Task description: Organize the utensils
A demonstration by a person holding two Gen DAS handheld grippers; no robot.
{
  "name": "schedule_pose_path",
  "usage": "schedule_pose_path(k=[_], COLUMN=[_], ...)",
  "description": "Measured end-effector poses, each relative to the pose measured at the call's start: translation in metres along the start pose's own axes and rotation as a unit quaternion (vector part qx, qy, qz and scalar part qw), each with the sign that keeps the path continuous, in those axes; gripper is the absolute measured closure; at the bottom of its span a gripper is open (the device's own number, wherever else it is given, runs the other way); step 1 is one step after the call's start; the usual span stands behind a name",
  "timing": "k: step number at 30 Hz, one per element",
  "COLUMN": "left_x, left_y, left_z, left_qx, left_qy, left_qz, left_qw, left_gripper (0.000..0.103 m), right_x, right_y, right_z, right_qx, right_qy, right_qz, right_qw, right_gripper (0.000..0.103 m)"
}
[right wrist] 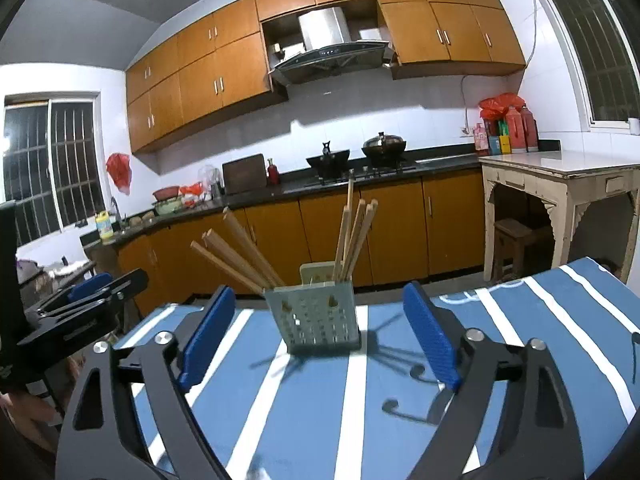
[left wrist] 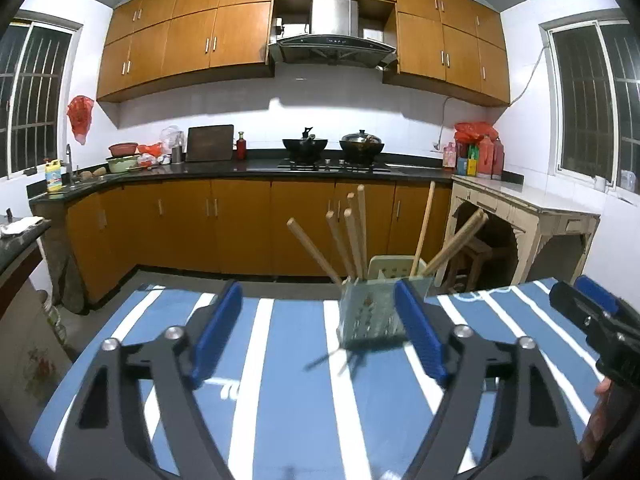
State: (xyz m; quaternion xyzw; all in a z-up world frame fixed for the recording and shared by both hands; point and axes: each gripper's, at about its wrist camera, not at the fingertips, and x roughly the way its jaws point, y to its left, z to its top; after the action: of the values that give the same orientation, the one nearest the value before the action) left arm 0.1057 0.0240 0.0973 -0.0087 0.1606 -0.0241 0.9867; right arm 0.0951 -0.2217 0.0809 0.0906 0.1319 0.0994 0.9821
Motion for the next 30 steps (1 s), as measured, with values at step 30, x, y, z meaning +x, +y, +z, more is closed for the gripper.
schedule_pose_path(k=[30], left_x=[-0.065], left_y=[-0.001], left_z=[-0.109], left_qx=[0.009], left_qy=[0.02], left_qz=[0.03], left_qw=[0.9993], left_gripper=[0.004], right_x=[-0.058], right_y=[0.012], right_z=[-0.098], right_qx=[-0.051], right_qy=[0.04], right_qz=[-0.052], right_qw=[0.997], right_gripper=[0.002])
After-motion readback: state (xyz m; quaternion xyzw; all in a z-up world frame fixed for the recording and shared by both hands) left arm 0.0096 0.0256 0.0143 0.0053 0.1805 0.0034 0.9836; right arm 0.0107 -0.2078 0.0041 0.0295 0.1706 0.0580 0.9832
